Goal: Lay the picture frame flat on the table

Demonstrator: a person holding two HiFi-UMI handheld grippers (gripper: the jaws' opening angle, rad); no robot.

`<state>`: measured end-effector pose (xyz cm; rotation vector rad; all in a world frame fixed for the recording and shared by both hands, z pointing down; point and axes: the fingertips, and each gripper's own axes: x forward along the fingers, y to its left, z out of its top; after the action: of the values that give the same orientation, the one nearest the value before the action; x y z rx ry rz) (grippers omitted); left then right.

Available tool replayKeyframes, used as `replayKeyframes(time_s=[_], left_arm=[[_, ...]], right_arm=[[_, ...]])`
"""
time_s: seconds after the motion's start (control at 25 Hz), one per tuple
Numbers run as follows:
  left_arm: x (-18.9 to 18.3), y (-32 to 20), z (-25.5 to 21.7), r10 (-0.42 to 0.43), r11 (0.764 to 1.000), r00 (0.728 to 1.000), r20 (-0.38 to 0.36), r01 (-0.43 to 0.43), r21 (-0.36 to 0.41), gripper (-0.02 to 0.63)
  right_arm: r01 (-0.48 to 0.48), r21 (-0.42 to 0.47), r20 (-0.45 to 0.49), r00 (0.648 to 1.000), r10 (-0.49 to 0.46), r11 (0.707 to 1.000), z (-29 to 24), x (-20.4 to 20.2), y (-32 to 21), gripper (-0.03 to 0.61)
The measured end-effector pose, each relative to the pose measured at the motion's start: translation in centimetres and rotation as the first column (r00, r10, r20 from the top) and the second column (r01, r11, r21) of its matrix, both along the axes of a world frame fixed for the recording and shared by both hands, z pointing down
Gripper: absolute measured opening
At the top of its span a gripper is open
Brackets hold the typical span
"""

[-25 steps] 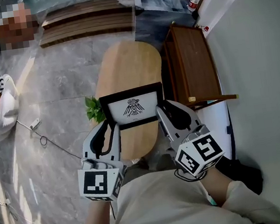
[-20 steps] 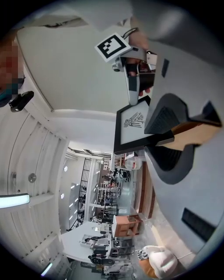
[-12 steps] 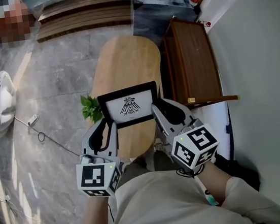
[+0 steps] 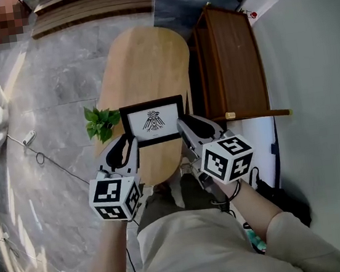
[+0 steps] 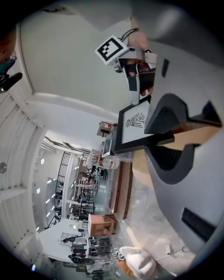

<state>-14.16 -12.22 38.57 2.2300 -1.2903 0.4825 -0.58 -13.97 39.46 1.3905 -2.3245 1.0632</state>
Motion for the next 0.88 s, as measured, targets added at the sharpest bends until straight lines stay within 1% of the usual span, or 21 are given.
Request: replayKeyframes(time_s=[0.08,0.2,0.44,0.6,0.72,0.88], left_arm=[[0.2,-0.3,2.0,0.000,0.999,1.000,-0.012,0.000,-0.033,0.084],[0.2,-0.6,5.3,-0.001,0.997,1.000,-0.011,0.000,-0.080,0.083],[0.2,-1.1,12.6,-0.041,0.984,0.999,-0.034,0.034,-0.176,0.078],[0.7,-0.7,18.1,-0.061,0.965,0.996,-0.058,0.044,-0.257,0.078],[0.8,-0.1,22.1,-0.082,0.949,0.994,-0.075,0.055,-0.312,0.078],[0.8,0.8,27.1,-0.089,0.926,0.994,-0.066,0.059,-0.372,0.078]], right_arm=[[-0.004,-0.038,-0.002,1.000,0.004,0.999,2.2,0.2,-0.2,0.060],[-0.013,-0.102,0.002,1.000,0.013,0.995,5.9,0.2,-0.3,0.059],[-0.033,-0.220,-0.010,0.999,0.032,0.975,13.6,0.3,-0.4,0.058],[-0.037,-0.281,-0.035,0.999,0.029,0.959,18.9,0.8,-0.3,0.058],[-0.038,-0.338,-0.038,0.999,0.026,0.940,23.1,1.0,0.2,0.058],[-0.026,-0.406,-0.041,0.999,0.010,0.913,28.5,0.9,1.3,0.058]])
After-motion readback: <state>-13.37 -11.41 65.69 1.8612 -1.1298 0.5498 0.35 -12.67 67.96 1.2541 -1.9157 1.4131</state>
